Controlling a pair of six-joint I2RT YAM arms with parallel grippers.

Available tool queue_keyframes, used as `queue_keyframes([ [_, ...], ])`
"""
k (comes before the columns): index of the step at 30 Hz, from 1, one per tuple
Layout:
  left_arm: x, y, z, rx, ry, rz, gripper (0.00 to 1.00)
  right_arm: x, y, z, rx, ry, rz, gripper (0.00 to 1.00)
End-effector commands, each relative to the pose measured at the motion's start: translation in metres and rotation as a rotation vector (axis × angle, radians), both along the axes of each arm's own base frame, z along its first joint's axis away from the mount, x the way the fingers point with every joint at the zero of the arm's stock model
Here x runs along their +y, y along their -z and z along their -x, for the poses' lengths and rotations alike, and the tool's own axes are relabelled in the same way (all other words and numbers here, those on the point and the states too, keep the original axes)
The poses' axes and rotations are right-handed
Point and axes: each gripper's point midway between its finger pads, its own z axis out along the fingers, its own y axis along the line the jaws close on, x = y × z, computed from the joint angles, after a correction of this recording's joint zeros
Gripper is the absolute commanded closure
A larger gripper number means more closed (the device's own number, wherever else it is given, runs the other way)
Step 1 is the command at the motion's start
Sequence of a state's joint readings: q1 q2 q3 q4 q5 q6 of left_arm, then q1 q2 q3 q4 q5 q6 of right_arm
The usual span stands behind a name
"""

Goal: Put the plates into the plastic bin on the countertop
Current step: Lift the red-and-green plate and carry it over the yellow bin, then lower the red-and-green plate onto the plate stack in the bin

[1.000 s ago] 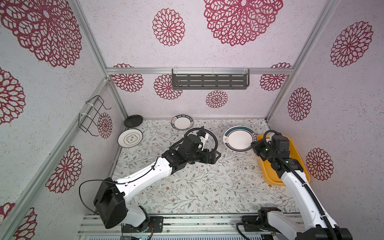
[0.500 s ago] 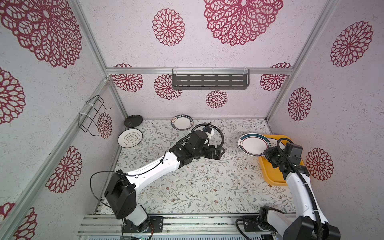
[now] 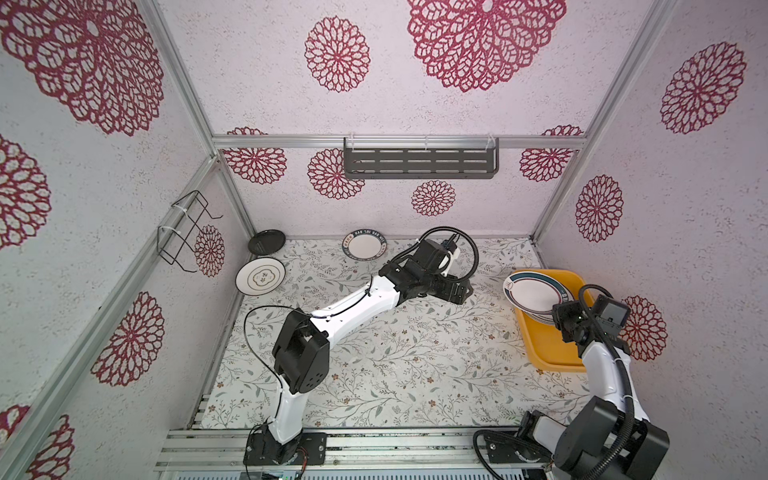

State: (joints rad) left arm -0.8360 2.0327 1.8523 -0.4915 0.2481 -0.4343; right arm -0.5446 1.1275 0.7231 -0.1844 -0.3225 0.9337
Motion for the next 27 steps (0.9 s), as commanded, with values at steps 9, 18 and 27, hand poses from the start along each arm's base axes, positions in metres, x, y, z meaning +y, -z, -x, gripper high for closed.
queue_keyframes([
  [9, 0.002, 0.004, -0.028, 0.031, 0.032, 0.012, 0.03, -0.043, -0.003, -0.011, -0.017, 0.045, 0.080, 1.00],
  [18, 0.028, 0.004, -0.056, 0.126, -0.030, 0.091, 0.03, -0.062, 0.004, -0.019, -0.002, 0.092, 0.121, 1.00],
  [27, 0.041, -0.003, -0.066, 0.114, -0.051, 0.111, 0.03, -0.078, 0.019, -0.034, -0.029, 0.153, 0.096, 1.00],
])
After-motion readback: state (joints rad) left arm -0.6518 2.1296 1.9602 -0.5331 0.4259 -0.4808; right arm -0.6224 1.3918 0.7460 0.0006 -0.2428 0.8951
